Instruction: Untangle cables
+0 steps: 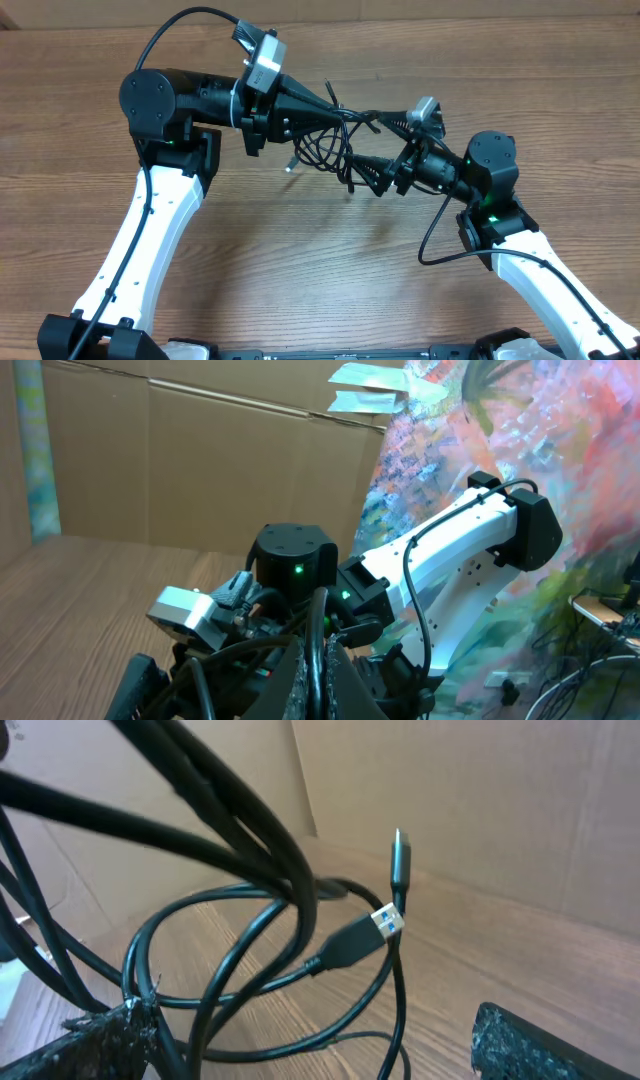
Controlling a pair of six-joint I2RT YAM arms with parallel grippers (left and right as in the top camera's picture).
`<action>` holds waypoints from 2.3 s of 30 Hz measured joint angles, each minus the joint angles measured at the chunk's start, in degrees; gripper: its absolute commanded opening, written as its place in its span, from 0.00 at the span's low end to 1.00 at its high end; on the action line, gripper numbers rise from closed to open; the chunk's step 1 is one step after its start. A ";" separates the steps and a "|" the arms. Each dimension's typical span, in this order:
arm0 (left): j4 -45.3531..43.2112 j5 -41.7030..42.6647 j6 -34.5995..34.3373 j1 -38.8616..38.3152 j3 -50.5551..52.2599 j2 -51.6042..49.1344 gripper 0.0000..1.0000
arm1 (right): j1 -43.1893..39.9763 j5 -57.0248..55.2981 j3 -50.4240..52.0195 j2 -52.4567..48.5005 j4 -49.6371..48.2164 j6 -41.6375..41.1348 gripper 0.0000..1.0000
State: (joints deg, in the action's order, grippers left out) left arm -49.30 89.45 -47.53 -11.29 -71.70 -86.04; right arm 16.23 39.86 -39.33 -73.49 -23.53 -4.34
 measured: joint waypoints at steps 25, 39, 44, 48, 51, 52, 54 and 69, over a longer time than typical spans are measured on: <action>0.04 -2.29 0.13 0.02 0.00 -0.02 0.04 | 1.49 1.99 0.00 0.15 17.97 -0.11 0.04; 0.24 -2.56 0.13 1.75 0.00 -0.81 0.04 | 0.50 -23.26 -0.13 0.63 34.01 0.09 0.04; 0.24 -2.69 0.13 2.03 0.00 -0.81 0.04 | -3.63 -28.59 -0.13 0.63 34.29 0.07 0.04; 0.24 -2.69 0.13 2.23 0.00 -0.81 0.04 | -6.01 -29.99 -0.13 0.63 34.34 -0.07 0.04; 0.22 -2.71 0.13 3.34 0.00 -0.81 0.04 | -6.84 -30.42 -0.13 0.63 34.29 -0.42 0.04; 0.24 -2.71 0.13 3.76 0.00 -0.81 0.04 | -6.93 -30.69 -0.13 0.63 34.32 -0.52 0.04; 0.24 -2.71 0.13 4.96 0.00 -0.81 0.04 | -7.08 -31.15 -0.13 0.63 34.36 -0.63 0.04; 5.92 -2.40 2.16 9.16 -0.02 -0.81 1.00 | -7.26 -27.74 -0.13 0.63 31.30 -2.10 0.04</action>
State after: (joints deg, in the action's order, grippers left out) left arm -43.38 87.05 -45.36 -2.13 -71.72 -86.85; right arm 8.97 12.12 -39.46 -72.86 7.77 -6.44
